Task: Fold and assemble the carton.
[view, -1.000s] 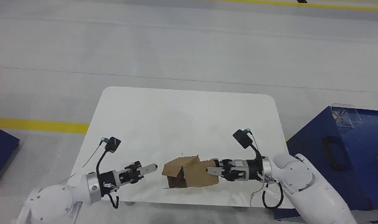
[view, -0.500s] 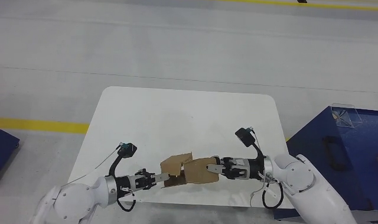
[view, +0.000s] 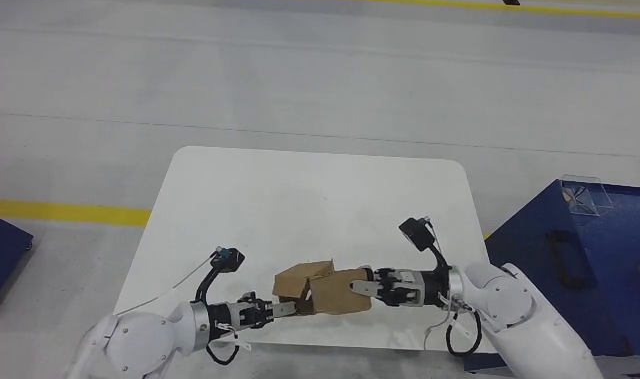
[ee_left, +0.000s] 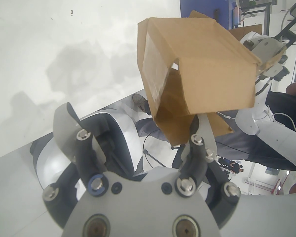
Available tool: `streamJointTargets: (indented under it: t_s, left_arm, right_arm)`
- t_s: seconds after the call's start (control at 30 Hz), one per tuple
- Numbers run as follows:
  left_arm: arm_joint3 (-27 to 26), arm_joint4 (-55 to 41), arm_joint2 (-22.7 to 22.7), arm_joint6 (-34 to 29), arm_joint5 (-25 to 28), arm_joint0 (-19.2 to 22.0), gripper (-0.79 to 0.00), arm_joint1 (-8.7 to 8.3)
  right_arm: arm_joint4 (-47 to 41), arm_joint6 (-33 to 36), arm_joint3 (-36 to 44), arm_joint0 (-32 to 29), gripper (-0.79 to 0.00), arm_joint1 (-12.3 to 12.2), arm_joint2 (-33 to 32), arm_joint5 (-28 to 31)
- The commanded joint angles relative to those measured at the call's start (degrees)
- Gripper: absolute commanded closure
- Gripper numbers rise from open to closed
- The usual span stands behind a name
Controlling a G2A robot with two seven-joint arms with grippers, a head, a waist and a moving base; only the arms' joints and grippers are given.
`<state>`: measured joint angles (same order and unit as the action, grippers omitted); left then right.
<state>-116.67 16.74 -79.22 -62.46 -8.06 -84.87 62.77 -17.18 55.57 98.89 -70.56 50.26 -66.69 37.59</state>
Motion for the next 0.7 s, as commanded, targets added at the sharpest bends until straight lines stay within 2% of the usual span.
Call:
streamJointTargets:
  t_s: [0.0,0.23,0.57,0.67]
  left_arm:
    - [0.19,-0.12,0.2,0.04,-0.42,0.48,-0.745,-0.06]
    - [-0.22,0.44,0.68,-0.17,-2.28,1.38,-0.733,-0.36]
    - [0.94,2.96,4.66,3.79,-3.14,3.14,-0.57,-0.28]
    - [1.48,1.48,5.23,5.1,-2.21,3.28,-0.594,-0.19]
  right_arm:
    - [0.17,0.21,0.04,0.08,0.0,0.04,0.15,-0.17]
    - [1.6,1.98,1.35,0.7,0.0,0.2,1.15,-0.86]
    - [0.52,1.24,2.57,-0.2,0.0,0.13,-0.1,0.46]
    - [0.54,1.15,2.82,-0.67,0.0,0.08,-0.47,0.75]
